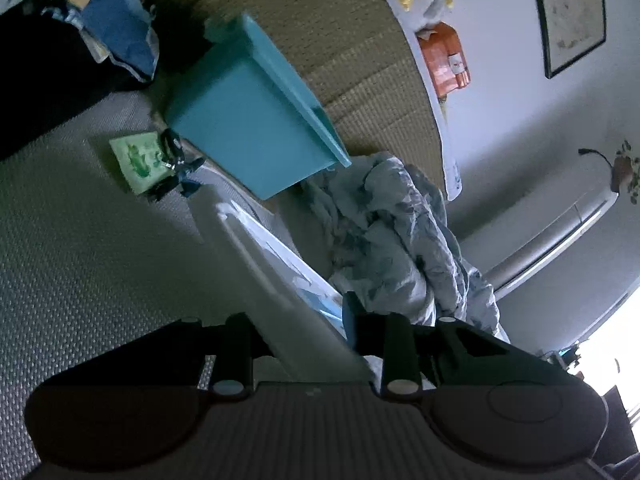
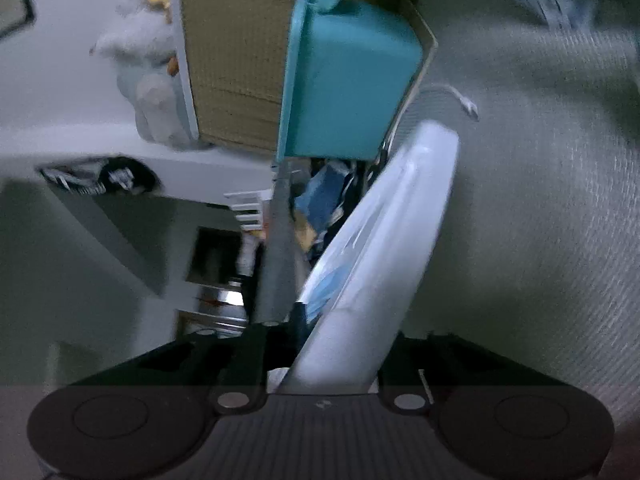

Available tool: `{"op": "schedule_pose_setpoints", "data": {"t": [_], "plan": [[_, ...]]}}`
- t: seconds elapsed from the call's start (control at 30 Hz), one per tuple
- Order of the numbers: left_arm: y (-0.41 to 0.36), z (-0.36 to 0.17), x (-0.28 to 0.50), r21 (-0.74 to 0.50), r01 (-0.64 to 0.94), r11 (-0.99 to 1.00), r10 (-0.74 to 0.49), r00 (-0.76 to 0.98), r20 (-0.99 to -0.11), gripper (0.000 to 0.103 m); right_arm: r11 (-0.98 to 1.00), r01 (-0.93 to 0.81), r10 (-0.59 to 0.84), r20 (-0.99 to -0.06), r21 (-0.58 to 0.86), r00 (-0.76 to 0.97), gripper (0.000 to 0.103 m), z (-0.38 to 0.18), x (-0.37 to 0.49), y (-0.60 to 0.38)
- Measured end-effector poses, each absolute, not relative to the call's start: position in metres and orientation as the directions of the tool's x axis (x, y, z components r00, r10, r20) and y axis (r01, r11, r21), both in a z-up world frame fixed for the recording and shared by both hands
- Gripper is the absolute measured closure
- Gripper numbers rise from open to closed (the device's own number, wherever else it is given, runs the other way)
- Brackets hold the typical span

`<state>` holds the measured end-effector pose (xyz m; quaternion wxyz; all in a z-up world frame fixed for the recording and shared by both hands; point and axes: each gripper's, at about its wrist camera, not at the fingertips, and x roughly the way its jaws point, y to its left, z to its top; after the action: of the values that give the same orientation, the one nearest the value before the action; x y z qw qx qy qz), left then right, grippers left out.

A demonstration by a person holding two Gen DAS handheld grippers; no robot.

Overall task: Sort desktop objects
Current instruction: 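Lift the white lid with both grippers and tilt it toward the teal bin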

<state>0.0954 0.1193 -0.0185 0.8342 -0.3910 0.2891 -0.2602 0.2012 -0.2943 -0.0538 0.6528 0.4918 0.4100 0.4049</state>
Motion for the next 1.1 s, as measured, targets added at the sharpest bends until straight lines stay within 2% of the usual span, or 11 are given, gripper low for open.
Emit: {"op": "schedule_pose_setpoints", "data": {"t": [0.2,0.53,0.77,1.1], "plan": [[0.114,-0.010,0.091,-0.766,0.230,0.600,-0.643,0.708,-0.292,0.071,0.312,-0.188,0.907,-0.233,0.931,0.352,0.064,-0.035,0.205,-0.294],[0.122,0.026,0.116,-0.751,0.258,0.608,-0.622,0.743,-0.248,0.068,0.395,-0.345,0.880,-0.243,0.851,0.409,0.064,0.010,0.203,-0.292],[0.131,0.047,0.165,-0.725,0.241,0.646,-0.589,0.760,-0.272,0.067,0.431,-0.357,0.849,-0.240,0.829,0.470,0.063,0.028,0.232,-0.276],[0.139,0.073,0.227,-0.705,0.263,0.658,-0.577,0.778,-0.248,0.067,0.496,-0.393,0.814,-0.257,0.774,0.520,0.056,0.059,0.286,-0.263]]}}
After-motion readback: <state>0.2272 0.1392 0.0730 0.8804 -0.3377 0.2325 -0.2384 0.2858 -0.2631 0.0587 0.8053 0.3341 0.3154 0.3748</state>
